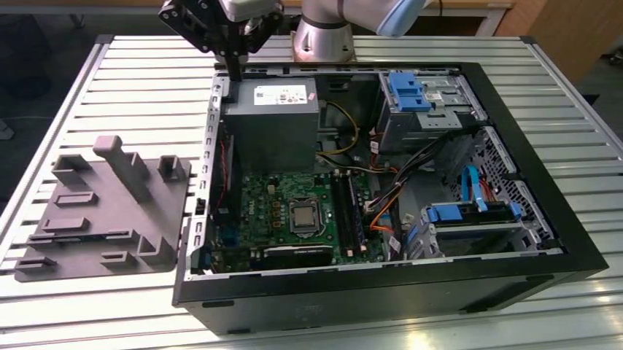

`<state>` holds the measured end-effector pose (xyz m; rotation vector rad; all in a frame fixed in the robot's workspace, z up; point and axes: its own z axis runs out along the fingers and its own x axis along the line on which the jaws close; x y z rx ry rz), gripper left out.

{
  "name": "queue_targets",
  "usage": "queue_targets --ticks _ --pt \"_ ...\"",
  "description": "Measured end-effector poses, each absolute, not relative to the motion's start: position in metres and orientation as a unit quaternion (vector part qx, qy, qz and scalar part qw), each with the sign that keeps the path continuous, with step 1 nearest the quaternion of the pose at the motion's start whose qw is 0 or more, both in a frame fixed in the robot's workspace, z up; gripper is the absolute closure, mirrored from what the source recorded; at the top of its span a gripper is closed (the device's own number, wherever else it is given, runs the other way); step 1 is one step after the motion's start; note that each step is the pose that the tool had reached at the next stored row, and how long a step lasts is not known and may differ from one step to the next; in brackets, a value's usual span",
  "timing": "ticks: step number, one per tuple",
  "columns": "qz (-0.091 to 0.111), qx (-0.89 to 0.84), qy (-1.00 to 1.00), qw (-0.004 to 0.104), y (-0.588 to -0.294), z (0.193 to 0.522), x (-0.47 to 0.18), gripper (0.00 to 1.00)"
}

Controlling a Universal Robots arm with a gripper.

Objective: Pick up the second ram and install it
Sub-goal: 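Reach for the second ram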

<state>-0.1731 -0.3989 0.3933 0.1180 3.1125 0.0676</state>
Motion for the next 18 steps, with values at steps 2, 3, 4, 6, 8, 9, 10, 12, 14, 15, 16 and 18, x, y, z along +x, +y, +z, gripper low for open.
queue_targets --ticks 2,3,4,6,8,9,10,12,14,15,16,18 --pt "0.022 0.038 0.999 0.013 -0.399 0.393 -0.175 0.89" --pt "0.022 0.038 0.999 0.013 -0.399 0.393 -0.175 0.89" --pt "0.022 0.038 0.999 0.013 -0.399 0.393 -0.176 0.89" --pt "0.022 0.038 0.999 0.013 -0.399 0.393 -0.178 0.89" --pt "0.022 0.038 0.999 0.013 -0.399 0.393 -0.179 0.89" --pt "0.022 0.038 0.999 0.013 -0.399 0.393 -0.180 0.89" --pt "0.022 0.038 0.999 0.013 -0.399 0.393 -0.181 0.89" --pt "0.022 0.038 0.999 0.013 -0.399 0.393 -0.183 0.89" --pt "0.022 0.038 0.999 0.013 -0.399 0.393 -0.184 0.89" --pt "0.022 0.038 0.999 0.013 -0.399 0.393 -0.185 0.89" --pt "0.022 0.038 0.999 0.013 -0.399 0.393 -0.186 0.89" --pt "0.022 0.038 0.999 0.013 -0.399 0.393 -0.188 0.89"
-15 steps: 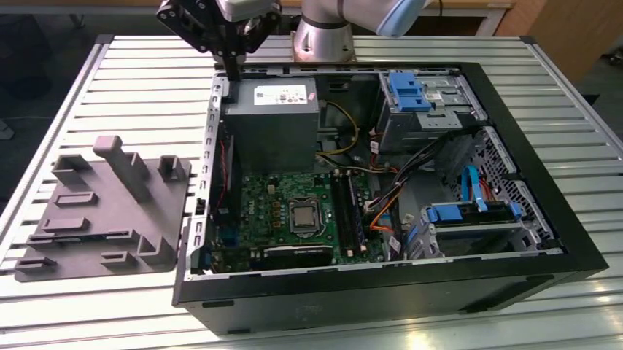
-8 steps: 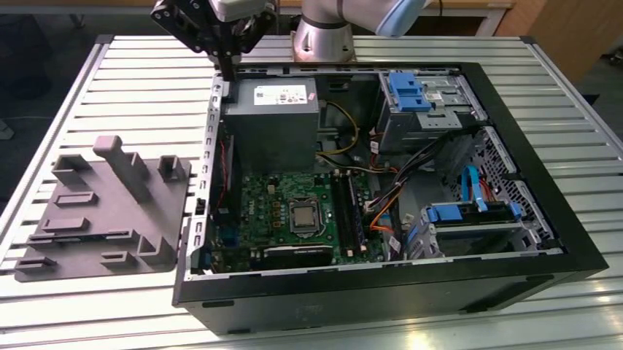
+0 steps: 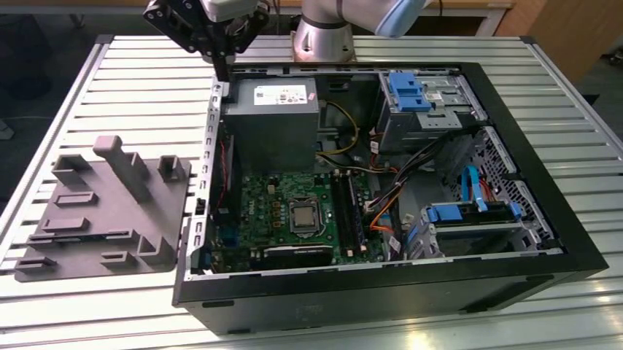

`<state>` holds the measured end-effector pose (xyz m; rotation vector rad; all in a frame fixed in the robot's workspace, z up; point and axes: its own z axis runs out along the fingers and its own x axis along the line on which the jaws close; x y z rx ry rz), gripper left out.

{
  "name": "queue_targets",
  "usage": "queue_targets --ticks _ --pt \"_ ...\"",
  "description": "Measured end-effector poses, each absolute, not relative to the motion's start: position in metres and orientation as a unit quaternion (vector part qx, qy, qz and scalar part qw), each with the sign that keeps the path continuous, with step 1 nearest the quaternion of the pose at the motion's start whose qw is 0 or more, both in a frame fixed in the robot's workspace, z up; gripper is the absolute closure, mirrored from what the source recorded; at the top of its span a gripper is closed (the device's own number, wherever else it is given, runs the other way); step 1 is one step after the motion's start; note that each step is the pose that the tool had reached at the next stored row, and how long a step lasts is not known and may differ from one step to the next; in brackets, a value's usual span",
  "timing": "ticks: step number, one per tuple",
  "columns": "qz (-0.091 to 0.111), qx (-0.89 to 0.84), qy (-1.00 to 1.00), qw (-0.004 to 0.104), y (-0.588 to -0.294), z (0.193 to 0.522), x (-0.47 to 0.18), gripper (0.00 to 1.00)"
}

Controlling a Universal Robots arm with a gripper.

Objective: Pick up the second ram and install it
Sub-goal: 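Reach for the second ram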

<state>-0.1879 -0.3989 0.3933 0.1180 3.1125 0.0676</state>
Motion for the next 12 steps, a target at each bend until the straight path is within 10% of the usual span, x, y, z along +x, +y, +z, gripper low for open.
queue_targets --ticks 12 --pt "0.022 0.038 0.999 0.013 -0.3989 0.3933 -0.1983 0.89"
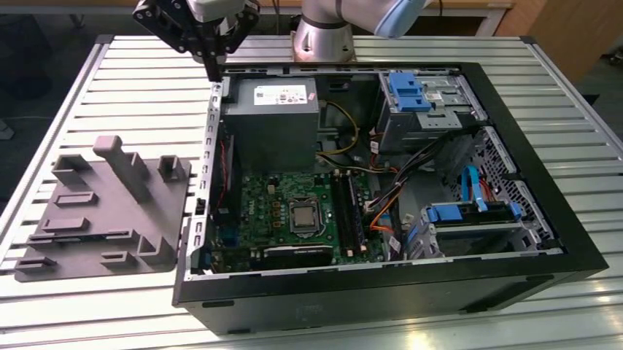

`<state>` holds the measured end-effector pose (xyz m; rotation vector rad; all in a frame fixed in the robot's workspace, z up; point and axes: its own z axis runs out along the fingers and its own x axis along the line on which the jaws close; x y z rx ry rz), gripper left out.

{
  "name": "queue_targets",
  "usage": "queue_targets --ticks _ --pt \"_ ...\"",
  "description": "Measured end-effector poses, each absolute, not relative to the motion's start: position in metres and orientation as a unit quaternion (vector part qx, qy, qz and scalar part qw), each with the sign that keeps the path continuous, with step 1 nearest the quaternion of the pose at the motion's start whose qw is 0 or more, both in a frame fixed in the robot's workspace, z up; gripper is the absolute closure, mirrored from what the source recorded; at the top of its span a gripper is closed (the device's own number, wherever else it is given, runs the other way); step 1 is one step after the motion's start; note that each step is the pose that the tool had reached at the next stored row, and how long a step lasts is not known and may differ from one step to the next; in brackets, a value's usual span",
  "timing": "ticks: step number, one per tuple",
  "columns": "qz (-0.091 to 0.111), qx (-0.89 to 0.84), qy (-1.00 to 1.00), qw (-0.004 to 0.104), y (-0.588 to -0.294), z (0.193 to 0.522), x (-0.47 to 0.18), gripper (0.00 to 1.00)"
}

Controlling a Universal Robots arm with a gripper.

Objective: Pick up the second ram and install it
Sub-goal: 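Reach for the second ram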

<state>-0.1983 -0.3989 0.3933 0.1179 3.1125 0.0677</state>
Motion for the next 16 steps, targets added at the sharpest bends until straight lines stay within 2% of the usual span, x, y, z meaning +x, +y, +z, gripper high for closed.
queue_targets --ticks 16 --pt "0.022 0.038 0.999 0.013 -0.399 0.393 -0.211 0.89"
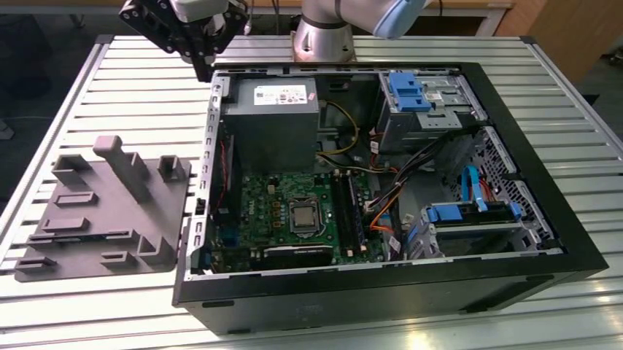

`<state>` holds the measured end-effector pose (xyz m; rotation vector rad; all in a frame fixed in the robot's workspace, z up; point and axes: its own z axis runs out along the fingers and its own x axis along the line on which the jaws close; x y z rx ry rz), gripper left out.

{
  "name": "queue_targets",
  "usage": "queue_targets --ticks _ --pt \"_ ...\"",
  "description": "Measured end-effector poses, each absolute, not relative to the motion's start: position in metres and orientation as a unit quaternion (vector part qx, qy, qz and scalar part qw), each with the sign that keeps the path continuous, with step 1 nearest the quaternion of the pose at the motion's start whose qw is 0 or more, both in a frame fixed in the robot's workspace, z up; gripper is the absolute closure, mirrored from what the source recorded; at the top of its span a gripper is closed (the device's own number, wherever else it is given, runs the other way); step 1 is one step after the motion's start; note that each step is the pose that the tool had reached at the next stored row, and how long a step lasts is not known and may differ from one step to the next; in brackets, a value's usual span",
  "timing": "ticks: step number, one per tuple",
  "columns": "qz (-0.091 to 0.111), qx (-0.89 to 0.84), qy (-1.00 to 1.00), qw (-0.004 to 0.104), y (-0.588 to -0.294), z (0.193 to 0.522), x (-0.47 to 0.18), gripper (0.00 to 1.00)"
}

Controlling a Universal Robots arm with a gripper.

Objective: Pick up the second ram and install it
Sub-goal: 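Reach for the second ram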

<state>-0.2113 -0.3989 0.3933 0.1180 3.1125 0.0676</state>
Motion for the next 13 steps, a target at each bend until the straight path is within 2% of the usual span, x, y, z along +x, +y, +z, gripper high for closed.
queue_targets --ticks 13 --pt "0.022 0.038 0.999 0.013 -0.3989 0.3932 -0.2216 0.89"
